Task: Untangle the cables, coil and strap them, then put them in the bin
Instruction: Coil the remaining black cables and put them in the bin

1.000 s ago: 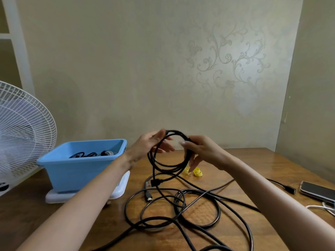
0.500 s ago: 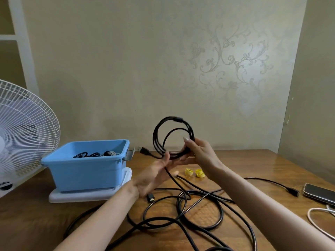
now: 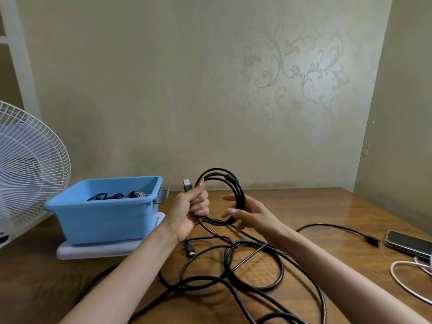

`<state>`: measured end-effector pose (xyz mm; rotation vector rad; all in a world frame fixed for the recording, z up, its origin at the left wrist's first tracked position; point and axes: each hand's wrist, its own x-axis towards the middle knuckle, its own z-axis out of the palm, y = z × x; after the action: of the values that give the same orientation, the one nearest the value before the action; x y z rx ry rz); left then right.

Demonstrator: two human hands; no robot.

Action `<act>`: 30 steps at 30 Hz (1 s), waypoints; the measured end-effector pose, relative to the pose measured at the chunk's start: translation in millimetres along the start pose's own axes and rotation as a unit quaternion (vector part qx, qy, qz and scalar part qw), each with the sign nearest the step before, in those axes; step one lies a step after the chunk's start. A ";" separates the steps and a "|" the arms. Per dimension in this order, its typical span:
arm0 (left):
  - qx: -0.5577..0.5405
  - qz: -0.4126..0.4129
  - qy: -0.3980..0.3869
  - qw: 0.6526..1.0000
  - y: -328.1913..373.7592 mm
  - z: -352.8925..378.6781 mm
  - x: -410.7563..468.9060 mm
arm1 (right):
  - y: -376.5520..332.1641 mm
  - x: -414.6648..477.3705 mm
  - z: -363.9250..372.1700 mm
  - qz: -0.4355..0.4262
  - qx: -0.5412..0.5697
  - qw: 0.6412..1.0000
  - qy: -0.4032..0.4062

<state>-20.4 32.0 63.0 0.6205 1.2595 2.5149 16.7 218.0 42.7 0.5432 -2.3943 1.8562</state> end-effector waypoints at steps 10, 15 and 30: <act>0.040 0.057 -0.008 0.998 45.8 -11.5 9.6 | 35.7 1.5 -18.0 0.007 -0.160 0.986 -0.036; 0.012 -0.017 -0.034 0.999 62.5 -37.0 5.1 | 40.7 5.4 -53.9 0.024 -0.182 0.963 0.200; 0.436 -0.054 -0.096 0.893 13.5 9.8 -10.6 | -43.5 11.2 -10.1 -0.142 -0.004 0.989 0.045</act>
<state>-7.0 26.6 76.4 0.9018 2.2435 1.6349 18.2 215.8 88.7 0.7393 -2.1350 1.7108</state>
